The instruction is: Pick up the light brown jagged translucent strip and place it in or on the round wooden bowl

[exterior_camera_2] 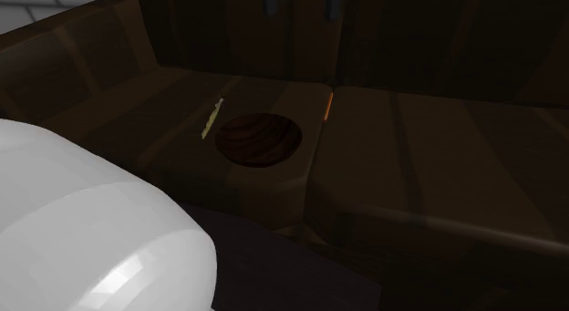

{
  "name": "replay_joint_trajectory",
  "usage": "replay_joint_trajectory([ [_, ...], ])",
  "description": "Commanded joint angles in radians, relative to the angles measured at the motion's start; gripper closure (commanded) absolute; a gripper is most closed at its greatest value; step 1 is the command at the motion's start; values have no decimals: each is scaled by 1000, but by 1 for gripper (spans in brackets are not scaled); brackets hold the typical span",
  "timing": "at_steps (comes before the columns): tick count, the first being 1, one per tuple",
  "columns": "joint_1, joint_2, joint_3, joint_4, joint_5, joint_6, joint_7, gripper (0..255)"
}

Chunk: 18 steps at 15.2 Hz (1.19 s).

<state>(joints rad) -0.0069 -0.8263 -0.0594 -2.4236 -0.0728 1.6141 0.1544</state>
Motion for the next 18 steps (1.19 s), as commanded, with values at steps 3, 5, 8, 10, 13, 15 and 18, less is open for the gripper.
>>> replay_joint_trajectory([
  [3,17,6,32,-40,23,46,31,0],
  [5,35,18,64,-75,45,95,62,0],
  [8,63,47,114,-120,79,170,108,0],
  [10,82,74,148,-144,101,223,139,0],
  [13,111,126,199,-171,131,305,185,0],
  [15,128,169,235,-183,149,361,216,0],
  [18,151,243,289,-190,171,447,263,0],
])
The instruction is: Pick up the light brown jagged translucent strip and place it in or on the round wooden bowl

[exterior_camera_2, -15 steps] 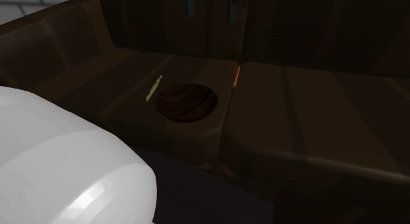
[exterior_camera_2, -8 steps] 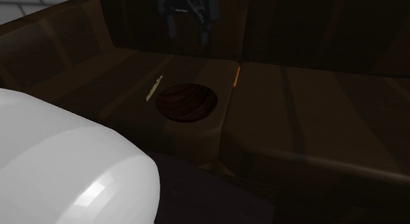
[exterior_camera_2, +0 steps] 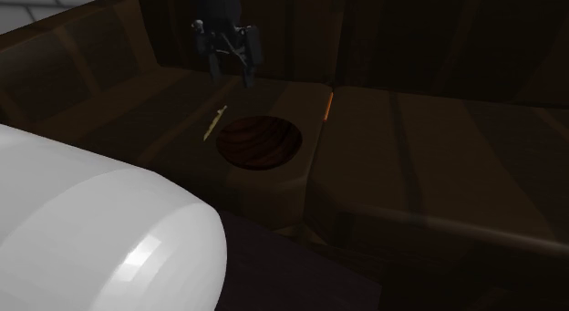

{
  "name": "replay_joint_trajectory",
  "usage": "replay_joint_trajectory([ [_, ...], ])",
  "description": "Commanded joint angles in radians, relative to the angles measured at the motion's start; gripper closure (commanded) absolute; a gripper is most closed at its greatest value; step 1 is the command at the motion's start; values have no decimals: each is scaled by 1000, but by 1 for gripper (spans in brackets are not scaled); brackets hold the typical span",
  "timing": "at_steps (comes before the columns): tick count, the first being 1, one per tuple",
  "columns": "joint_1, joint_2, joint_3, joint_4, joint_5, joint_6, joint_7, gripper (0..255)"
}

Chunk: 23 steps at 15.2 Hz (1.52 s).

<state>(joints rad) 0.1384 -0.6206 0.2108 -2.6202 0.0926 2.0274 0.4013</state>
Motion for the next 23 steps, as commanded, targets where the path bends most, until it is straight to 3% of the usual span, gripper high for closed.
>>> replay_joint_trajectory([
  [1,12,65,37,7,11,62,32,0],
  [10,38,363,203,70,-17,305,208,0],
  [18,22,456,221,35,-61,427,243,0],
  [23,23,456,221,35,-61,427,243,0],
])
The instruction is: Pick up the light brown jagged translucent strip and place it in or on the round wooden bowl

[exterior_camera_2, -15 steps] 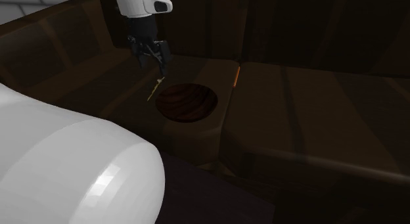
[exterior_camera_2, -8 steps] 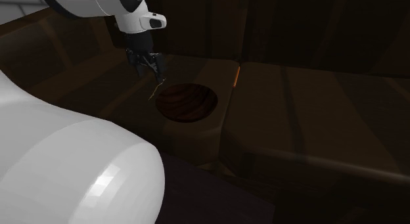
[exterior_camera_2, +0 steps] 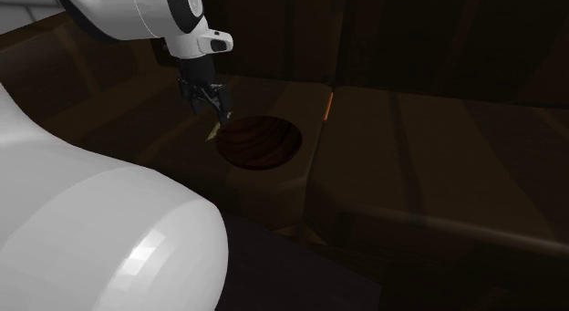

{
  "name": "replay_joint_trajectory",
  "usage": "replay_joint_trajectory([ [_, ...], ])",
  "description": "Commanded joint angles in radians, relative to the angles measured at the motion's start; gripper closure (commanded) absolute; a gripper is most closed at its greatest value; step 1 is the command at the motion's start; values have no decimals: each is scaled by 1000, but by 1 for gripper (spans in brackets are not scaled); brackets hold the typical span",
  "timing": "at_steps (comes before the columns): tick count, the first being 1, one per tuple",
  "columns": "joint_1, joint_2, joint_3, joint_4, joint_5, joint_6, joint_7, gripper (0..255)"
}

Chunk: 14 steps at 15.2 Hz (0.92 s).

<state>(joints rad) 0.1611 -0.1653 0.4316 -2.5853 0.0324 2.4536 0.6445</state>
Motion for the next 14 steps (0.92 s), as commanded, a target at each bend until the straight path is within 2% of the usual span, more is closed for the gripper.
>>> replay_joint_trajectory([
  [1,0,1,0,0,0,1,0,0],
  [3,0,0,0,0,0,1,0,0],
  [4,0,0,0,0,0,1,0,255],
  [13,0,0,0,0,0,1,0,255],
  [14,0,0,0,0,0,1,0,0],
])
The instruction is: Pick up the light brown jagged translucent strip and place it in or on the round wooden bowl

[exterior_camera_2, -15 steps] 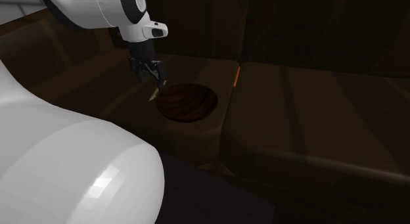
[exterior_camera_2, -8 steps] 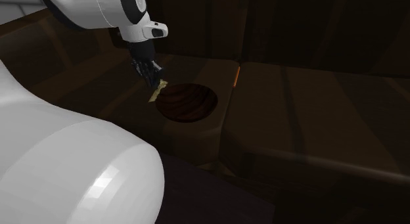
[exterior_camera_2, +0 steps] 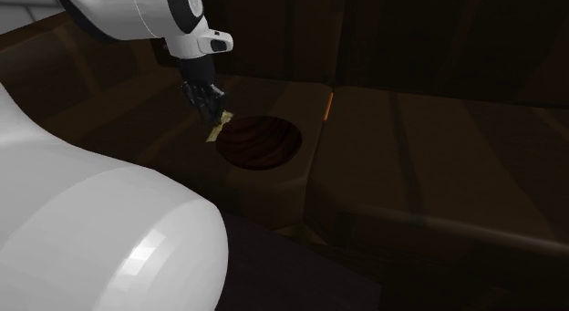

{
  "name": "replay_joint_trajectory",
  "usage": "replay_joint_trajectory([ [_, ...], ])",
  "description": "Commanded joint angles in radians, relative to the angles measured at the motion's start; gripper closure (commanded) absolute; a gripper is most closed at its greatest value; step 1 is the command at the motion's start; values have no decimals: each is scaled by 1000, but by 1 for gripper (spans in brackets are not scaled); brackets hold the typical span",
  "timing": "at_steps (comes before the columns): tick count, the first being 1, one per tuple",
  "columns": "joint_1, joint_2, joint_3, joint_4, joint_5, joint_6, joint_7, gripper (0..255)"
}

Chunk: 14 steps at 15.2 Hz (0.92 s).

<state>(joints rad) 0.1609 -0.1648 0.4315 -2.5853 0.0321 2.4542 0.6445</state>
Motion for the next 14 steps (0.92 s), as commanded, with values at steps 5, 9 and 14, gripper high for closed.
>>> replay_joint_trajectory([
  [5,2,145,-51,197,-46,-192,-389,0],
  [9,0,182,-51,174,-65,-135,-375,0],
  [14,0,197,-52,165,-74,-113,-369,0],
])
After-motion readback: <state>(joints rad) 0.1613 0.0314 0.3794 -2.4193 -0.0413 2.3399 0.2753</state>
